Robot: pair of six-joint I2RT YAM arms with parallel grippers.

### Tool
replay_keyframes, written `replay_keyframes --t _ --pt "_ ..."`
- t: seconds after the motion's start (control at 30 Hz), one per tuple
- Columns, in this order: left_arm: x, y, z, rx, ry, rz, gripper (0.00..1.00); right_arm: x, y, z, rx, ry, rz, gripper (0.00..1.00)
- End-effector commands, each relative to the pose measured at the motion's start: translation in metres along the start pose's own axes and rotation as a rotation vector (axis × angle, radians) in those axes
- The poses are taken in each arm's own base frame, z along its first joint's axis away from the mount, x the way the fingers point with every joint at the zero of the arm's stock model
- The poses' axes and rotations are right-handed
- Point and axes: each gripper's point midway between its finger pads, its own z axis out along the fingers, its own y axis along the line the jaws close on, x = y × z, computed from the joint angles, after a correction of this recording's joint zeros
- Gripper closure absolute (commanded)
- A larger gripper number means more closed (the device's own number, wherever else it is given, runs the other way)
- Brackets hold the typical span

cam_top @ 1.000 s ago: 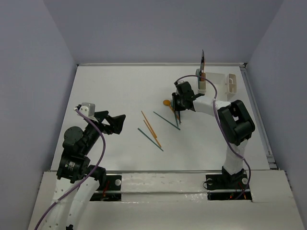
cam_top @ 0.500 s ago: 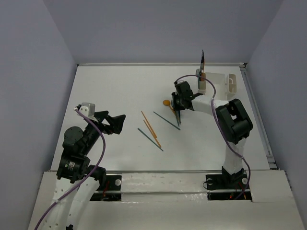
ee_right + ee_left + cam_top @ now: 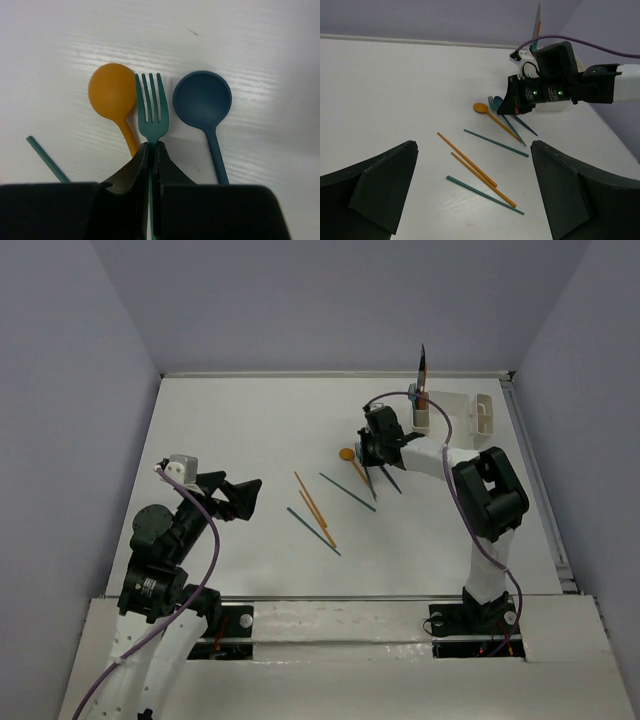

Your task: Sort the eating utensils into containers

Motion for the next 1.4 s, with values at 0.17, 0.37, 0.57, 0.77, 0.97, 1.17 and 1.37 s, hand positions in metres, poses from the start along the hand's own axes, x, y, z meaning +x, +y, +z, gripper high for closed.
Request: replay_keyframes --t 0.17,0.37,0.57,0.77,0.97,1.17,1.37 --pt "-0.011 -0.006 0.0 0.032 -0.046 0.013 0.01 -0.148 0.037 -0.122 -0.152 -0.555 0.019 1.0" --pt "-0.012 -0.007 -0.001 0.035 -0.051 0.014 0.01 -0.205 -0.037 -0.187 0.06 -0.866 0.099 1.0" --pt "-0.012 -0.007 -0.001 0.036 -0.051 0.014 0.01 -0.232 -0.104 -0.212 0.196 -1.055 0.15 1.0" --pt "-0.009 -0.007 0.001 0.04 -0.038 0.01 0.01 -0.248 -0.126 -0.198 0.246 -1.113 0.11 1.0" --pt "-0.009 -0.007 0.001 0.037 -0.038 0.013 0.01 -0.253 -0.132 -0.176 0.279 -1.094 0.039 1.0" --pt "-0.01 -0.007 0.002 0.038 -0.041 0.014 0.01 -0.23 -0.138 -0.149 0.29 -1.043 0.034 1.0" --pt "-0.009 -0.008 0.002 0.044 -0.035 0.014 0.01 -0.214 -0.136 -0.13 0.263 -1.004 0.013 1.0"
